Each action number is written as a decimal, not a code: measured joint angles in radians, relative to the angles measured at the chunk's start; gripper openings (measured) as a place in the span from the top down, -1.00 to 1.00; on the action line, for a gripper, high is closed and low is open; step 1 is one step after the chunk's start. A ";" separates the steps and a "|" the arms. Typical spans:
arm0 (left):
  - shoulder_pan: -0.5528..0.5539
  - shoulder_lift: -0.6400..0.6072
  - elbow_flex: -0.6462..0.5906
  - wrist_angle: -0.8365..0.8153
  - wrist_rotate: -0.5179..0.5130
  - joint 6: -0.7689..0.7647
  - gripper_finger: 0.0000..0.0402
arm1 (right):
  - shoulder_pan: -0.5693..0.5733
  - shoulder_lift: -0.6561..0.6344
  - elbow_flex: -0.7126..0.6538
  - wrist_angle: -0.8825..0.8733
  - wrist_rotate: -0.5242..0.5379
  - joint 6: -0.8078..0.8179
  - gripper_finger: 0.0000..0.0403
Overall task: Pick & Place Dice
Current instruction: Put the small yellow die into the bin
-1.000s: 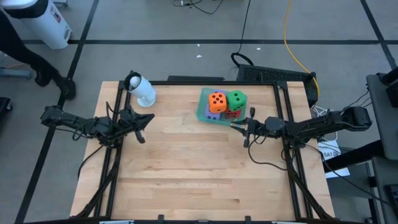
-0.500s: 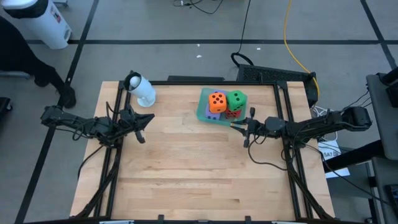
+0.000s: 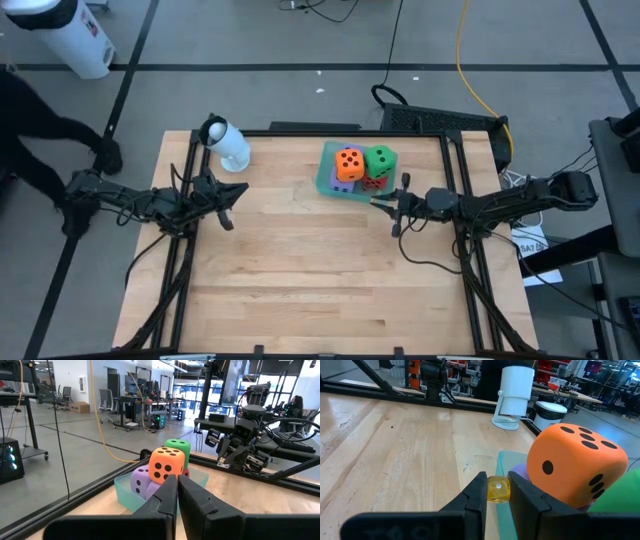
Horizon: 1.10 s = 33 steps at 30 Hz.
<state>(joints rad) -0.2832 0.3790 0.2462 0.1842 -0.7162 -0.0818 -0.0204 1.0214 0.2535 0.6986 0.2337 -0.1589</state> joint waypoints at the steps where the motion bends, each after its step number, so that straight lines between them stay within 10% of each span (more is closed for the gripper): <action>1: 0.000 0.000 0.000 0.000 0.000 0.000 0.87 | 0.000 0.000 0.000 0.000 0.000 0.000 0.73; 33: 0.033 0.191 0.000 0.232 0.115 0.028 0.87 | -0.045 0.000 0.000 0.037 0.051 0.012 0.73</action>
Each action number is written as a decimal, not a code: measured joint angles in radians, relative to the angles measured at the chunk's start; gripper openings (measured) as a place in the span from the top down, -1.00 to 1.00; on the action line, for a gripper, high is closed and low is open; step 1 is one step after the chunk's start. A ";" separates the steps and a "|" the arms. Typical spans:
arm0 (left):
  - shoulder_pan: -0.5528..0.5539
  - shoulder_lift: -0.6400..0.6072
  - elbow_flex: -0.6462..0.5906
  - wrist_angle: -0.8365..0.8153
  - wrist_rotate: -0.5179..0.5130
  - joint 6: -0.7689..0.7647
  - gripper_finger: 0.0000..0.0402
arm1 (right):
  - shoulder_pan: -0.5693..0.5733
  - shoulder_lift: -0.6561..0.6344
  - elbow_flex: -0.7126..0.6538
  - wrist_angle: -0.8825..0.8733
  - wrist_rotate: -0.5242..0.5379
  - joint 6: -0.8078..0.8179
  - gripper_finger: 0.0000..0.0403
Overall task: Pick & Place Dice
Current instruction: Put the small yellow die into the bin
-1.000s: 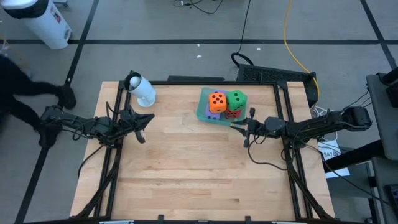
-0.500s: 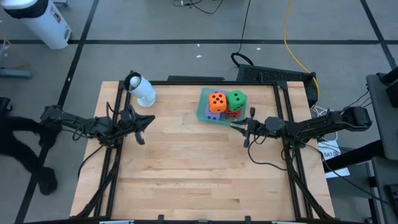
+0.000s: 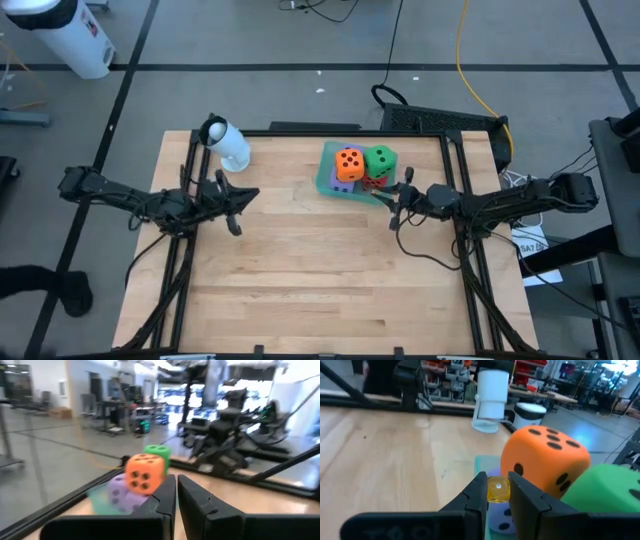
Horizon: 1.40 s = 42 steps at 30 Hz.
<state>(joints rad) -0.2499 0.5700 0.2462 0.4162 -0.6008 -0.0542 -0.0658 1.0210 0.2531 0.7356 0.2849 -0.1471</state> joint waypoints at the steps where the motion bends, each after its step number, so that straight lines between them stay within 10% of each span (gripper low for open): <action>1: 0.002 0.028 0.000 0.043 0.024 -0.006 0.87 | 0.000 0.000 0.000 -0.013 -0.002 -0.001 0.73; 24: 0.184 1.042 0.693 0.136 0.177 0.086 0.98 | -0.001 0.075 0.000 -0.055 0.020 -0.329 0.73; 42: 0.294 1.387 1.179 -0.268 0.354 0.225 0.99 | -0.086 0.141 0.000 0.083 0.025 -0.381 0.60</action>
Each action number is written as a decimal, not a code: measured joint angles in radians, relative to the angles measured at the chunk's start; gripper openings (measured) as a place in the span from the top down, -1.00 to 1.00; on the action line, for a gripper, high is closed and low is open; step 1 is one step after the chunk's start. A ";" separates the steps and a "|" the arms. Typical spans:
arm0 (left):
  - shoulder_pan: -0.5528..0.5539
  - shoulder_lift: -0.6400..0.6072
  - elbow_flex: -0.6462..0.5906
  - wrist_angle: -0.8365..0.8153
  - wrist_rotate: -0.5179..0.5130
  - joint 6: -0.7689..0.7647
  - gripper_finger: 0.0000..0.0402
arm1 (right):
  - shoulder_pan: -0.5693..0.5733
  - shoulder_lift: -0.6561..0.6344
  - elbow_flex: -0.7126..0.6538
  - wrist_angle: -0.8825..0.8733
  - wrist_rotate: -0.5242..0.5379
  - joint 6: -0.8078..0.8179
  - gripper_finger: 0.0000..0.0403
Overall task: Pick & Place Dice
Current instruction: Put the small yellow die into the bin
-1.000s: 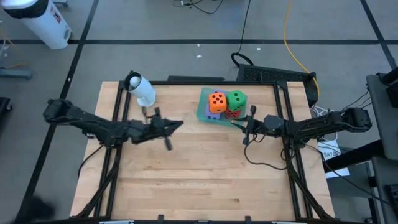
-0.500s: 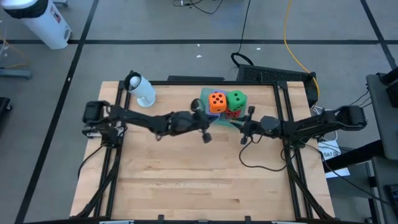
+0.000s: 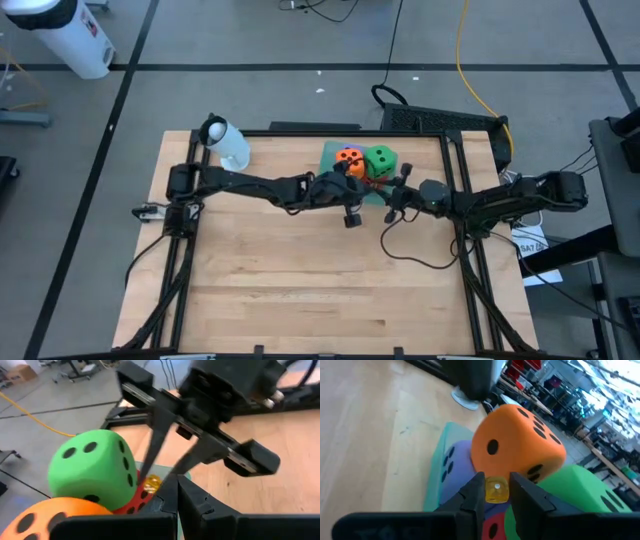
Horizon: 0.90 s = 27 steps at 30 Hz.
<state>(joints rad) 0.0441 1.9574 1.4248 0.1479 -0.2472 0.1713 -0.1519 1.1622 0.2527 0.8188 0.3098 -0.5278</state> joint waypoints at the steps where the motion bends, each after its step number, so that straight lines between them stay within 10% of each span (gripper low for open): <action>1: 0.001 0.011 0.016 -0.015 0.010 0.004 0.99 | -0.005 0.000 0.000 -0.001 -0.003 0.011 0.59; 27: 0.076 0.079 0.060 0.010 0.164 -0.042 1.00 | -0.015 0.000 0.021 0.038 -0.100 0.023 0.49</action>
<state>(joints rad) 0.1206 2.0363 1.4845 0.1575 -0.0836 0.1296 -0.1672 1.1622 0.2738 0.8568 0.2099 -0.5051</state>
